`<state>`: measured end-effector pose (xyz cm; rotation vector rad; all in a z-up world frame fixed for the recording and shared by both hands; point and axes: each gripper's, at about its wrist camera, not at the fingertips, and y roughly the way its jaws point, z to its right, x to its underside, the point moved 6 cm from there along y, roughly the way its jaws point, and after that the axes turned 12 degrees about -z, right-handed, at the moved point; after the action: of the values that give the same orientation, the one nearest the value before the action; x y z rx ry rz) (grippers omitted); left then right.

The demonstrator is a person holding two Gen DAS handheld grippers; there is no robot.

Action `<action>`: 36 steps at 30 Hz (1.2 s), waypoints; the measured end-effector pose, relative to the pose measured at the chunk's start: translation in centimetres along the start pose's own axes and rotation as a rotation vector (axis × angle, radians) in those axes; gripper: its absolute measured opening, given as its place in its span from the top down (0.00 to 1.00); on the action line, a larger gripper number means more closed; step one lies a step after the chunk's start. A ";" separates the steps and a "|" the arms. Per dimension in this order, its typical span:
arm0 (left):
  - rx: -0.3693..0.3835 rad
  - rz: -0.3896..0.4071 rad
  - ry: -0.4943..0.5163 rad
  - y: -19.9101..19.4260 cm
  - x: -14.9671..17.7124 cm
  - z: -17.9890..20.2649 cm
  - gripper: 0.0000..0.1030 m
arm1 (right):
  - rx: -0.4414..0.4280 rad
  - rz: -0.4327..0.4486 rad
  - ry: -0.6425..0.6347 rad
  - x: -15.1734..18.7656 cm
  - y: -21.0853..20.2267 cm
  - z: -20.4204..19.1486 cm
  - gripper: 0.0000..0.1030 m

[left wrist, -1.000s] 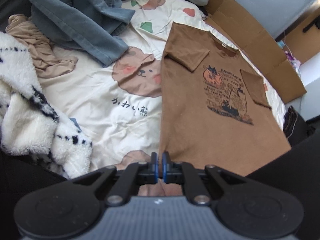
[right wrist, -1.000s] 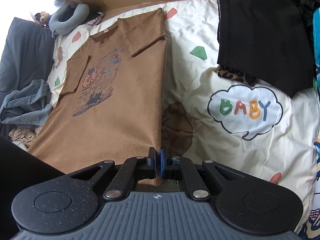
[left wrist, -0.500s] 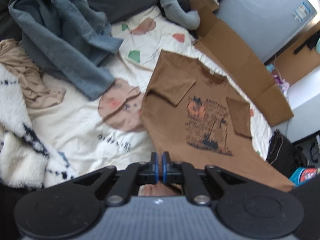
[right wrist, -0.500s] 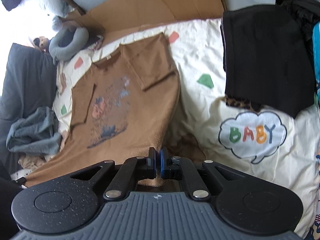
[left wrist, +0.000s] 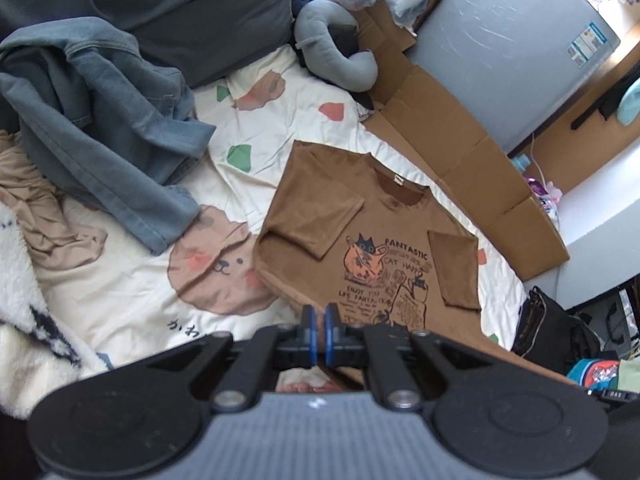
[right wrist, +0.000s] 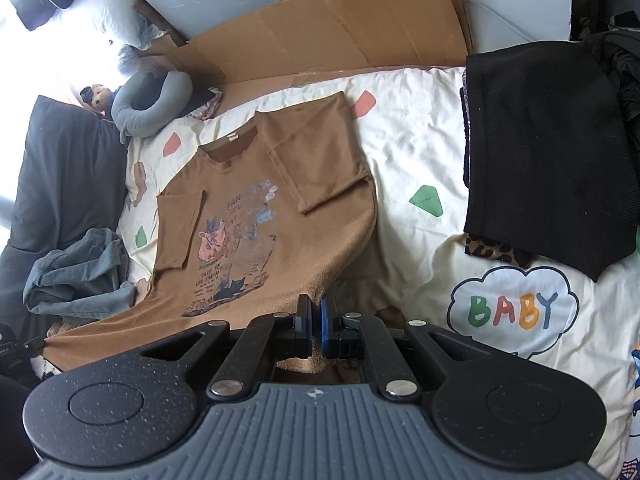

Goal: Fold clothes
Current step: 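Lift the hem with both tools and carry it toward the collar, then lay the hem over the shirt body with both tools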

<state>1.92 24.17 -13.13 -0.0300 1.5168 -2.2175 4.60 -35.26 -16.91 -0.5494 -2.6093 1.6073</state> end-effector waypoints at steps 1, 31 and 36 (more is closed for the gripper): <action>-0.001 -0.003 0.002 0.1 -0.2 0.1 0.96 | -0.003 0.000 0.003 -0.1 0.1 0.1 0.99; 0.063 0.010 -0.065 4.7 -9.2 -1.0 0.96 | -0.004 0.010 0.019 -8.8 3.5 -0.9 0.99; 0.068 0.019 -0.065 5.9 -11.3 -0.9 0.96 | 0.001 0.020 0.006 -11.2 4.0 -1.7 0.99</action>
<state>13.90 27.44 -16.15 -0.0662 1.4013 -2.2295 16.54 -35.63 -17.78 -0.5808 -2.6072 1.6096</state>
